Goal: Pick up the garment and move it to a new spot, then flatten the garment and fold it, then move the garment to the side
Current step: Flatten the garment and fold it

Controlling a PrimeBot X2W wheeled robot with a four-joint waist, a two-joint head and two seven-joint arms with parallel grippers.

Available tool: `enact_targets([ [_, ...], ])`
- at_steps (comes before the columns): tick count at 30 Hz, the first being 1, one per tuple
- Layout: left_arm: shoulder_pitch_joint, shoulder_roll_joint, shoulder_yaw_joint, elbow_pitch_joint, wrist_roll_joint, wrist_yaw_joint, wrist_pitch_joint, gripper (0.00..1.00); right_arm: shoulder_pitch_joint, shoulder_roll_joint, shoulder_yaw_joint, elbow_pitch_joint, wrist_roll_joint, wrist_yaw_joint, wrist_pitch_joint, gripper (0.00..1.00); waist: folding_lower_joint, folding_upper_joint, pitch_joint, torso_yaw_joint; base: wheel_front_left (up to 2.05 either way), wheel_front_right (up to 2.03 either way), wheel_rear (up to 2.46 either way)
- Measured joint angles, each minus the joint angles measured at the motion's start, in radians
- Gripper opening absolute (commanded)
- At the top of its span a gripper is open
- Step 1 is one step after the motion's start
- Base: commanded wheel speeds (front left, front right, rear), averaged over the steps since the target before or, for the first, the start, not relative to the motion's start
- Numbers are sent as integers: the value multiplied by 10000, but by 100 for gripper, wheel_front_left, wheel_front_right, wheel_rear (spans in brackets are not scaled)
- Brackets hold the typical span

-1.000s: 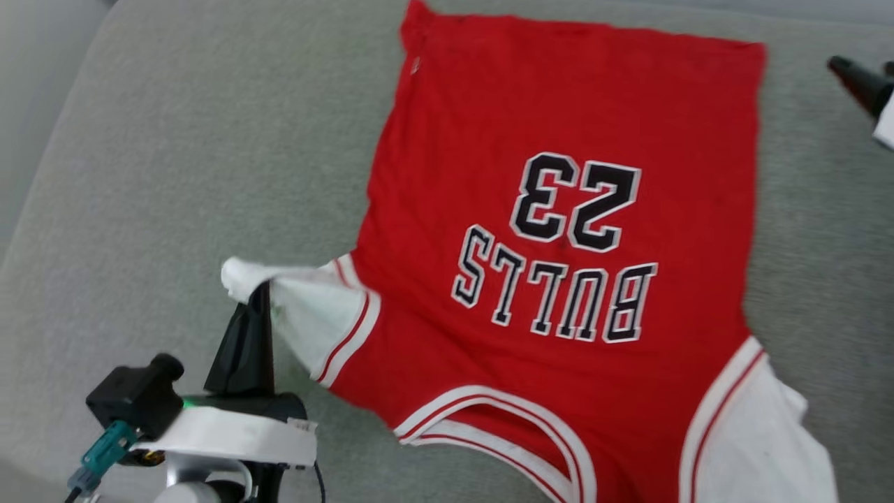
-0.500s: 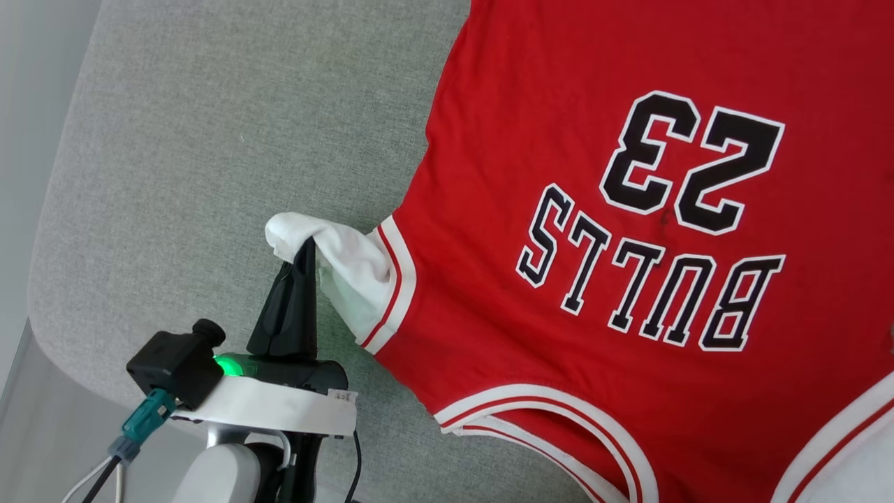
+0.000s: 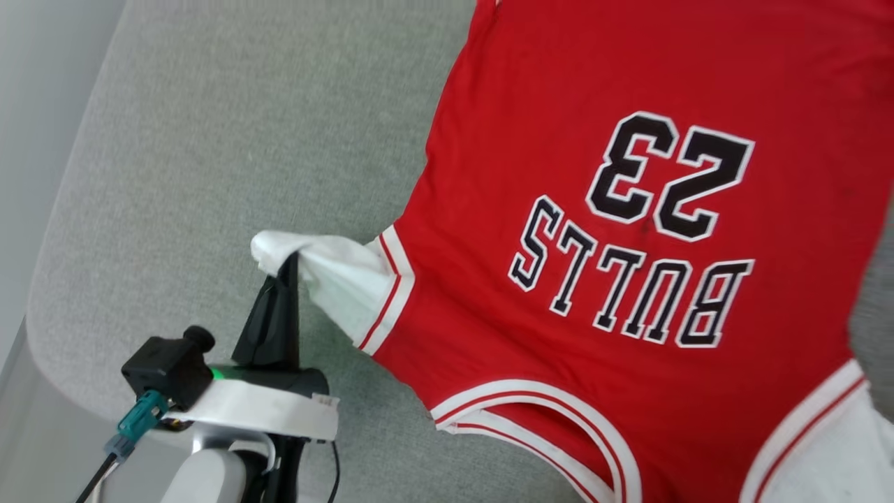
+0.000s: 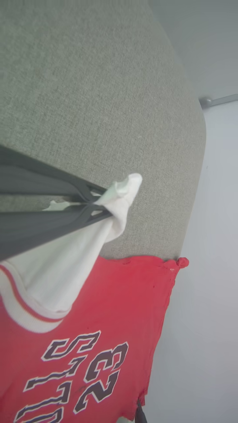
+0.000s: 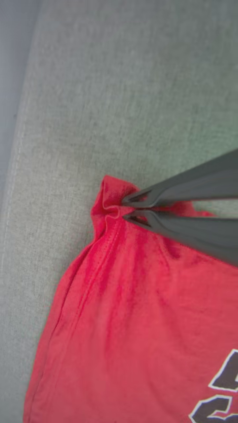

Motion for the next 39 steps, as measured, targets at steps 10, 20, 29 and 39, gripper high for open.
enact_targets([
  [10,992,656,757,418,-219,454,268,0,2352,-802,2778,-2675,1942,0,-320,0,-1,0,-1734,-1233,0,0,0],
  [20,2467,1214,1488,257,-581,963,755,0,8099,-2109,2454,-6740,3917,0,-552,0,-2,0,-3502,-3051,0,0,0],
  [29,2986,1661,1753,-27,-727,1160,1262,0,13670,-577,529,-9298,3613,-2,-389,0,-2,0,-4341,-4498,0,0,0],
  [39,3010,1848,1703,-334,-698,1325,1599,0,14718,1281,-4,-10042,3294,-2,-2477,100,-2,1,-4381,-5027,0,0,0],
])
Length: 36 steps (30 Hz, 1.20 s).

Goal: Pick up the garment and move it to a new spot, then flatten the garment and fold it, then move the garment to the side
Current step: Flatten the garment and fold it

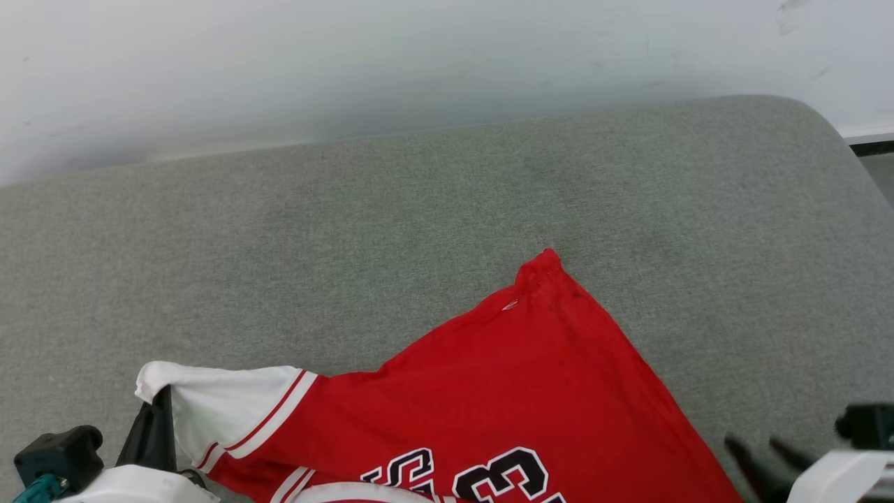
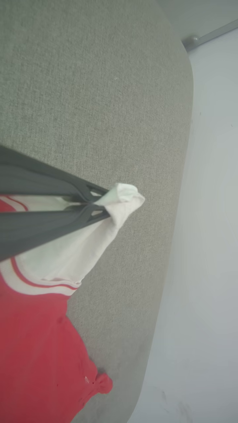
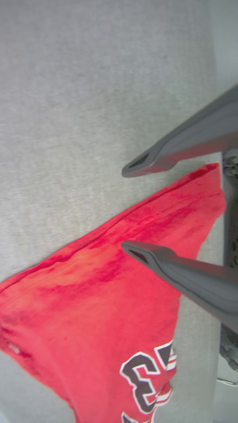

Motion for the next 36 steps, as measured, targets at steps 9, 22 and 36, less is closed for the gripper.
enact_targets([
  [9,-436,-31,-364,-268,148,21,169,0,-2226,245,-123,665,244,-2,-2631,100,0,-1,233,334,0,0,0],
  [22,-2014,-268,-1120,-341,512,-313,157,0,-7480,-905,2847,3946,1141,-2,830,100,1,0,1573,956,0,0,0],
  [36,-3120,-608,-1747,163,688,-675,-38,0,-9623,-1103,5333,5685,2364,-6,2266,43,2,0,2652,1831,0,0,0],
])
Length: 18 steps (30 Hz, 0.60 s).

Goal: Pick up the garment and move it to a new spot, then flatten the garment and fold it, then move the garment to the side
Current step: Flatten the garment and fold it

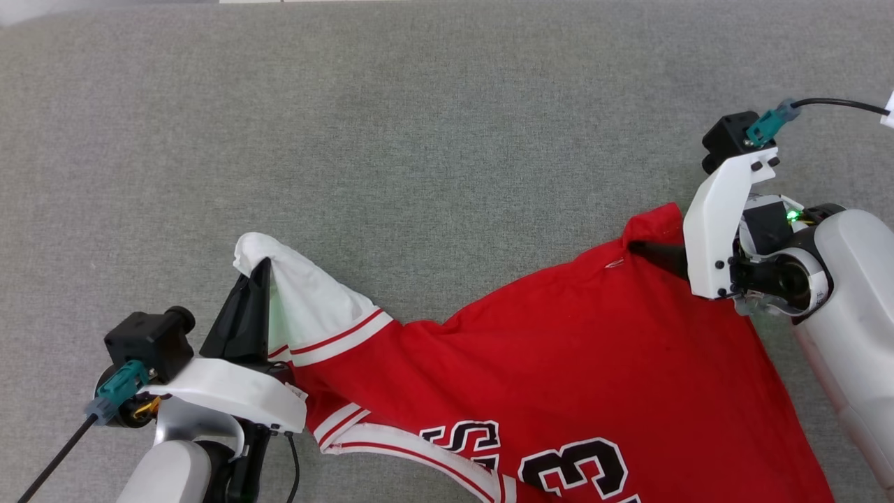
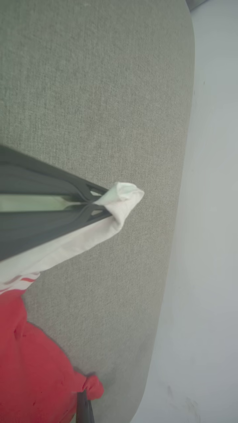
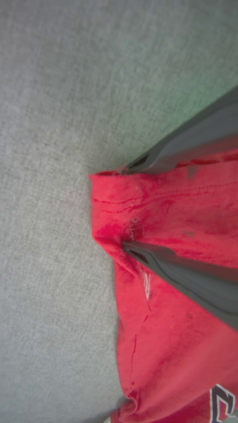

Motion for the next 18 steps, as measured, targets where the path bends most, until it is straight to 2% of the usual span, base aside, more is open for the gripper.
enact_targets([
  [1,-4,2,-2,50,0,-4,-27,0,-24,-29,111,19,111,0,19,0,0,-1,-15,-3,0,0,0],
  [10,-205,109,75,422,-117,-155,-117,0,-104,-217,842,280,880,2,-205,0,1,0,-430,-25,0,0,0],
  [18,-1769,853,447,750,-107,-523,211,0,-859,-558,840,353,677,2,-1866,0,0,-1,-1306,-213,0,0,0],
])
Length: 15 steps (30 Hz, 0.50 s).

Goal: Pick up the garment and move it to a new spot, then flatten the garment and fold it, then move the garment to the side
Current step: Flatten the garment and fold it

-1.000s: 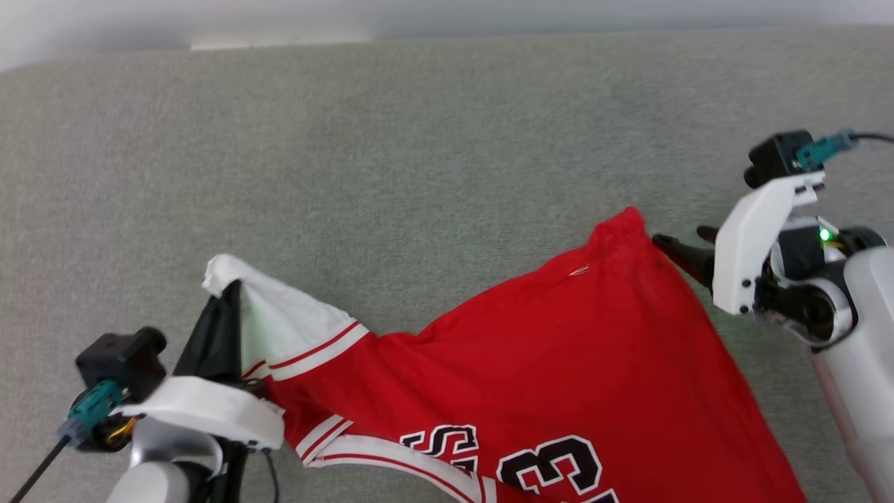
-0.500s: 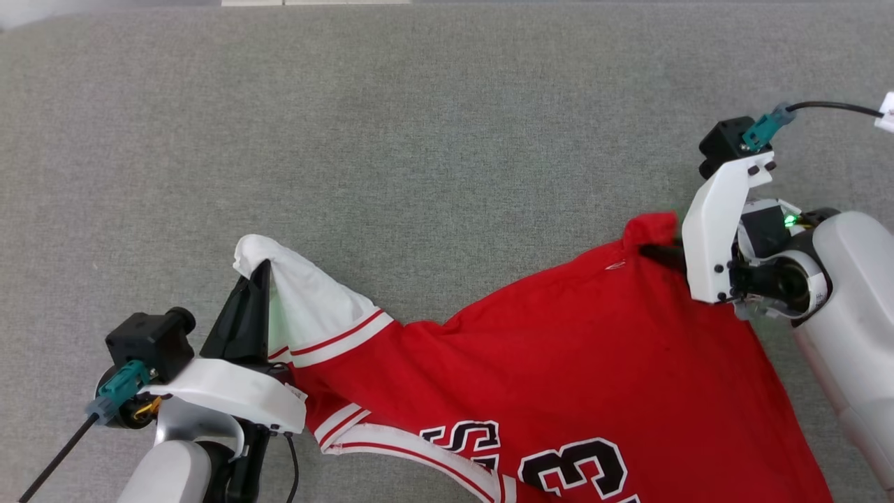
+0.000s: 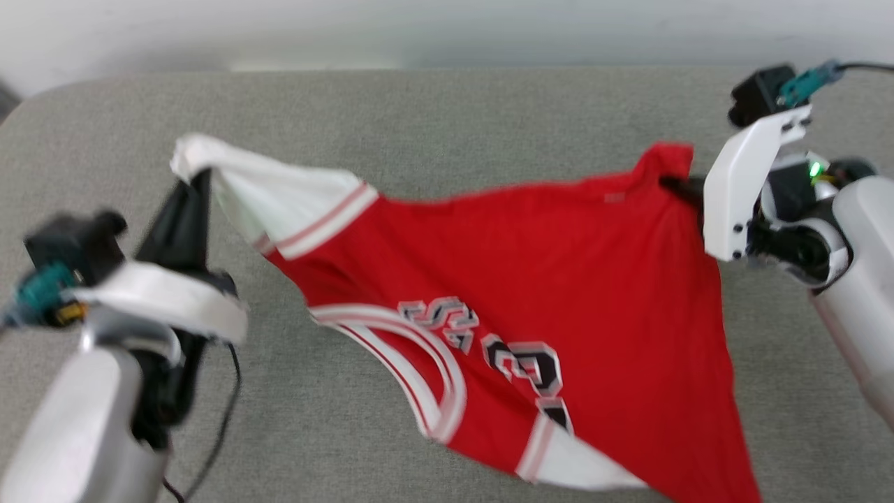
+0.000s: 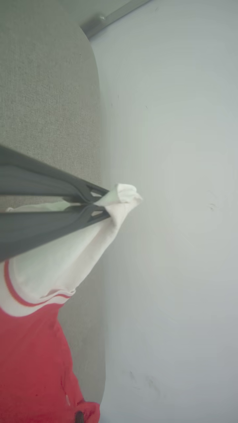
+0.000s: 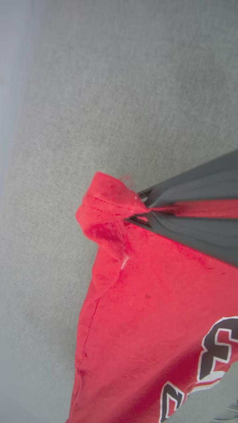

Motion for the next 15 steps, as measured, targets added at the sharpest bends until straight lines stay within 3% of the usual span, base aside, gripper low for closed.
enact_targets([
  [6,-2242,286,92,1122,-15,-393,355,0,-1075,-2,-90,481,-495,2,-1417,0,0,0,-441,-328,0,0,0],
  [15,-6056,90,-173,3774,224,-1091,75,0,-3313,150,-384,1432,-1089,2,-3379,0,0,0,-348,-577,0,0,0],
])
